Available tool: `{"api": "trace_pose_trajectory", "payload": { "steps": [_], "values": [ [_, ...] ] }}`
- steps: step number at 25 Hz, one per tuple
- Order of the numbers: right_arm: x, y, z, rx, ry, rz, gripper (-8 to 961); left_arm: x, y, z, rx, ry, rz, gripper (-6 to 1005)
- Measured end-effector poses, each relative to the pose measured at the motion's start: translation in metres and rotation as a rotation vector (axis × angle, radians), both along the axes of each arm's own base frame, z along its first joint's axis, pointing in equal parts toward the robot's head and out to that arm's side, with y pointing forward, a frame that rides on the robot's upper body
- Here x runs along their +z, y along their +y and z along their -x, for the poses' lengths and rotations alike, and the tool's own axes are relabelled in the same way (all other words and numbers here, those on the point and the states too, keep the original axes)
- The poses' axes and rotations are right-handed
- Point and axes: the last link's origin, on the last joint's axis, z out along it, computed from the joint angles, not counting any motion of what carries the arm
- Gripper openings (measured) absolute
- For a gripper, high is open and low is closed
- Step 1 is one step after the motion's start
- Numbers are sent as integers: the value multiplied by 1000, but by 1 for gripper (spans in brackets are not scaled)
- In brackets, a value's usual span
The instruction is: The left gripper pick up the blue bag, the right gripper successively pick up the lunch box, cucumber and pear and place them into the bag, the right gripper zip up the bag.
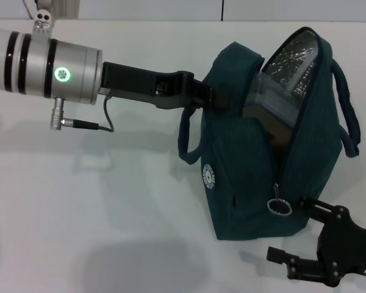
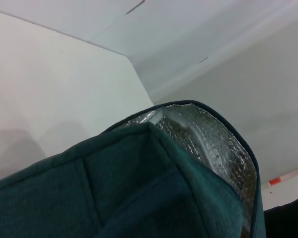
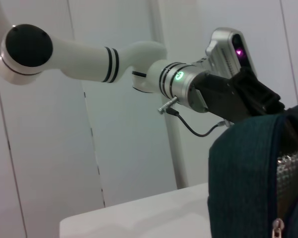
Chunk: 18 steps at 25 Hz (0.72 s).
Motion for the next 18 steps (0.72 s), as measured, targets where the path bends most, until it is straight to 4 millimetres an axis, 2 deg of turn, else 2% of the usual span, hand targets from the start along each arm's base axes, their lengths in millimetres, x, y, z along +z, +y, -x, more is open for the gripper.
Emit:
{"api": "trace_pose_trajectory", "payload": {
  "steps": [6, 18],
  "values": [
    [-1, 1, -2, -14, -13, -4, 799, 0, -1, 2, 5, -1, 0, 43],
    [-1, 7, -3, -49, -7, -30, 355, 1, -1, 1, 0, -3, -3, 43]
  ]
}}
